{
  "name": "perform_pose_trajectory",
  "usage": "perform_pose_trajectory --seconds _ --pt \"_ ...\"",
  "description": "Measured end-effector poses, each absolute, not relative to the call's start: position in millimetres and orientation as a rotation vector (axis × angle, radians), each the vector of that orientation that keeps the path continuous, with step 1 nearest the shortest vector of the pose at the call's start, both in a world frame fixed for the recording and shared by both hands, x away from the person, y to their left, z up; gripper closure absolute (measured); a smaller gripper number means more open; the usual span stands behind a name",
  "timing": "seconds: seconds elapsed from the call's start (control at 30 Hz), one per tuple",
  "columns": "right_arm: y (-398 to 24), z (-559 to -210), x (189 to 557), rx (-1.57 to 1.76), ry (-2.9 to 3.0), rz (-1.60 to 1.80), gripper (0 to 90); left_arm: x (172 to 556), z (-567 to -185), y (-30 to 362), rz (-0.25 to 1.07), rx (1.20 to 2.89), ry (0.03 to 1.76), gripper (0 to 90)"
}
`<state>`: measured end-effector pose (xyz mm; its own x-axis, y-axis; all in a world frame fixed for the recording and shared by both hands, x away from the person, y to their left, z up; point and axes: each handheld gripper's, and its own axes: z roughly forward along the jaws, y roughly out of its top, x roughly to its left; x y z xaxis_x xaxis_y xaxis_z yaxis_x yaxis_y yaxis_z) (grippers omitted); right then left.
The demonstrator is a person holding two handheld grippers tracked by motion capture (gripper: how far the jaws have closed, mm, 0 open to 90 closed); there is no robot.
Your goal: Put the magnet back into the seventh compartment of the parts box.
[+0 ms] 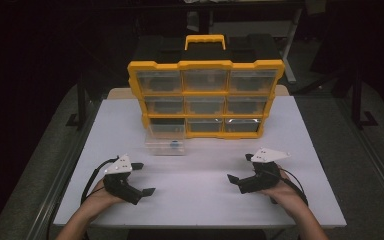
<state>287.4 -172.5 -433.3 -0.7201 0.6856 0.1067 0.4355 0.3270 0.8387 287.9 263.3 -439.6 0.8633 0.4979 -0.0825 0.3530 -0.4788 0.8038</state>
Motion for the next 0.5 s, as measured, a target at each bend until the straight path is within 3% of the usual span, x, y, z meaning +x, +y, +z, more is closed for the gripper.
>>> perform_pose_trajectory --seconds 0.5 --pt "-190 -439 272 1.032 2.313 1.317 1.4 288 -440 262 0.201 2.119 0.61 0.0"
